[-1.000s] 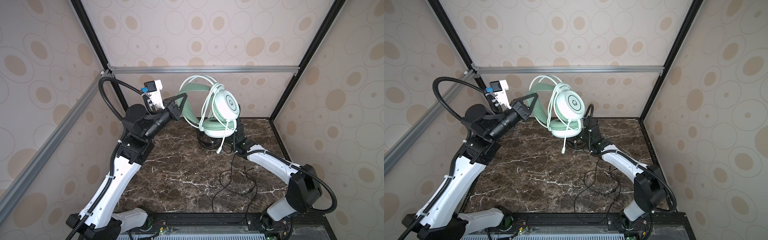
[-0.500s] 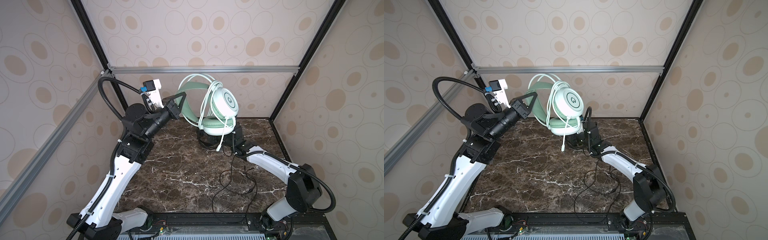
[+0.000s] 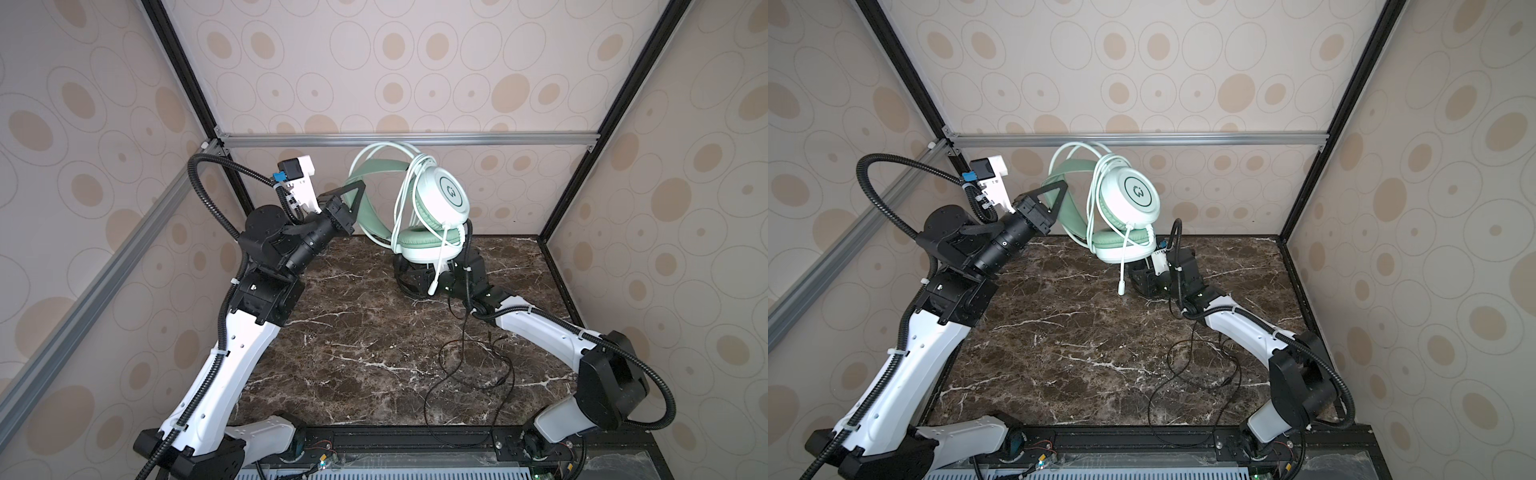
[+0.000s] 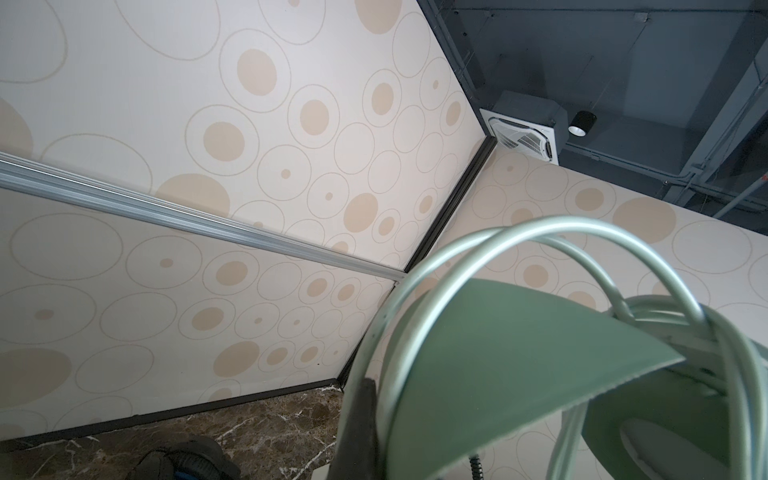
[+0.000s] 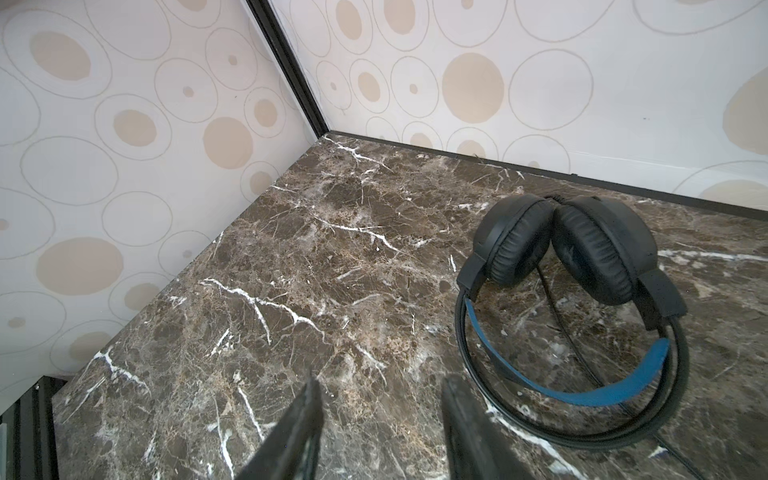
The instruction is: Wrap the headphones
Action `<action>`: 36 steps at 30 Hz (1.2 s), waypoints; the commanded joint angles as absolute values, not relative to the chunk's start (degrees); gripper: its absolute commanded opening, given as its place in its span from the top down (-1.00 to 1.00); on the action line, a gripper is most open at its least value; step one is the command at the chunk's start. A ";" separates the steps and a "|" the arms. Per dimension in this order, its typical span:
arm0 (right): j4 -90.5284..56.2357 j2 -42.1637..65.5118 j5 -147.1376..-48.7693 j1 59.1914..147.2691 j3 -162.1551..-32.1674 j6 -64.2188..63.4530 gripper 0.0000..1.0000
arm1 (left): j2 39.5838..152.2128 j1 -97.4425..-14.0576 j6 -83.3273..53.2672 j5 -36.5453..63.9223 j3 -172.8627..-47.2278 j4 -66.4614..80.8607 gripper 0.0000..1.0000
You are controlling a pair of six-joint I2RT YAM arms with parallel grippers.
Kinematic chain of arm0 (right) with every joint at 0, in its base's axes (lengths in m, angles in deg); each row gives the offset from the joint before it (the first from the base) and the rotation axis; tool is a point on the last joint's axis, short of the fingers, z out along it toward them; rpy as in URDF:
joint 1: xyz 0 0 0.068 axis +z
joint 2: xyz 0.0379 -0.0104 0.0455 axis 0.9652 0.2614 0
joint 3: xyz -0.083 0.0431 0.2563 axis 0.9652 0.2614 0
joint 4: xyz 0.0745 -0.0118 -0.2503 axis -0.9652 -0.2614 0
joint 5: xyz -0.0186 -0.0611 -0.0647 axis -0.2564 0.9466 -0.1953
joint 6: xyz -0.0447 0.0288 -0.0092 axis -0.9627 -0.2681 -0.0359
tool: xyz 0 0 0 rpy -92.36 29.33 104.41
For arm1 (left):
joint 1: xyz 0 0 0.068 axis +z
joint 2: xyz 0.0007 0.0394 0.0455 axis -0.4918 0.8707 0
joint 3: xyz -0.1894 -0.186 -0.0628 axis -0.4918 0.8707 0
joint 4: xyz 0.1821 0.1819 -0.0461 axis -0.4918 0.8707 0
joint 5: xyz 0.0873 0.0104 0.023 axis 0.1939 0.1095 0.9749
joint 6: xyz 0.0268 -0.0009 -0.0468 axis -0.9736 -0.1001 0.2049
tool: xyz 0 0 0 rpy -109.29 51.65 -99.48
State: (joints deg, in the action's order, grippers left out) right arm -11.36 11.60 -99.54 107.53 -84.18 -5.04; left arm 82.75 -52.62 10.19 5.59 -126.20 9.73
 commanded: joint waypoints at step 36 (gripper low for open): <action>-14.74 2.67 -96.45 108.42 -74.39 -10.22 0.04 | 79.94 -50.53 16.09 6.52 -125.38 3.16 1.00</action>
